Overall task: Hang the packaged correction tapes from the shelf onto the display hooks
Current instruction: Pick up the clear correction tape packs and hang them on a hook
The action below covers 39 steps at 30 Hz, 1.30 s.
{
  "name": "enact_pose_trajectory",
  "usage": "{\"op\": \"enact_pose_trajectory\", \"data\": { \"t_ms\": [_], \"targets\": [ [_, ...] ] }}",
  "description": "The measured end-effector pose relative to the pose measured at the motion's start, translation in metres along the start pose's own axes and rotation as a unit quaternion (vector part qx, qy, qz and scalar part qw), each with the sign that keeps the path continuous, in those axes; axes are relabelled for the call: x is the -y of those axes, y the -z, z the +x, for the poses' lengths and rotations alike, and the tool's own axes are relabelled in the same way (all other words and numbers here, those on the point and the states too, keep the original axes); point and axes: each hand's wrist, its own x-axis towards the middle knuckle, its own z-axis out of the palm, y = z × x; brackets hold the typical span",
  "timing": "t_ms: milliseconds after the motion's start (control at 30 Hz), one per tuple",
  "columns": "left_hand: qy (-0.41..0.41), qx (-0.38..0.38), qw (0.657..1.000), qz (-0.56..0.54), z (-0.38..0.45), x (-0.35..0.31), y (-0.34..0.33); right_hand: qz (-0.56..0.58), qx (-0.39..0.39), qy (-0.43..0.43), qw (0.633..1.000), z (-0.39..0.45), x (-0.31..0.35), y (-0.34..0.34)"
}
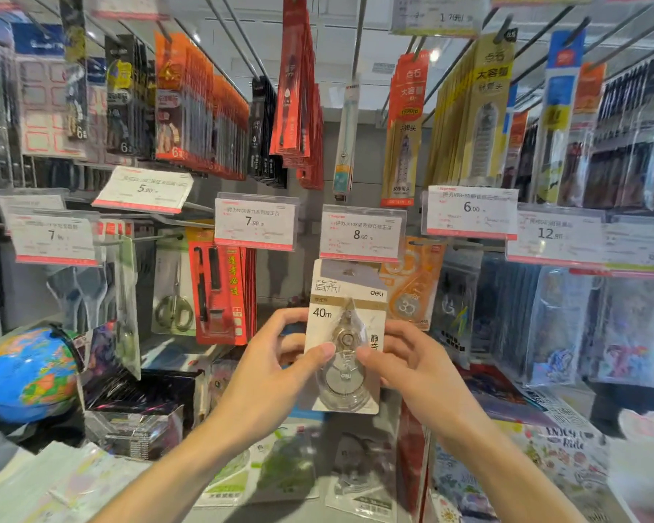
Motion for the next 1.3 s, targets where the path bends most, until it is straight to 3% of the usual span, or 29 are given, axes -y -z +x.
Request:
{"op": "enact_pose_trajectory", "data": {
  "t_ms": [433,900,1300],
  "targets": [
    [-0.069,-0.053,0.99,0.11,0.039,-0.042,0.011,0.001,-0.028,0.029,0.999,-0.005,0.001,0.045],
    [-0.112,-0.064,0.991,0.043,0.06,-0.098,0.017,-0.06,-0.021,0.049,0.997,0.011,0.016,0.037],
    [-0.125,-0.052,0.99,0.038,0.061,-0.097,0.021,-0.06,-0.032,0.057,0.996,0.035,0.024,0.018]
  ]
}}
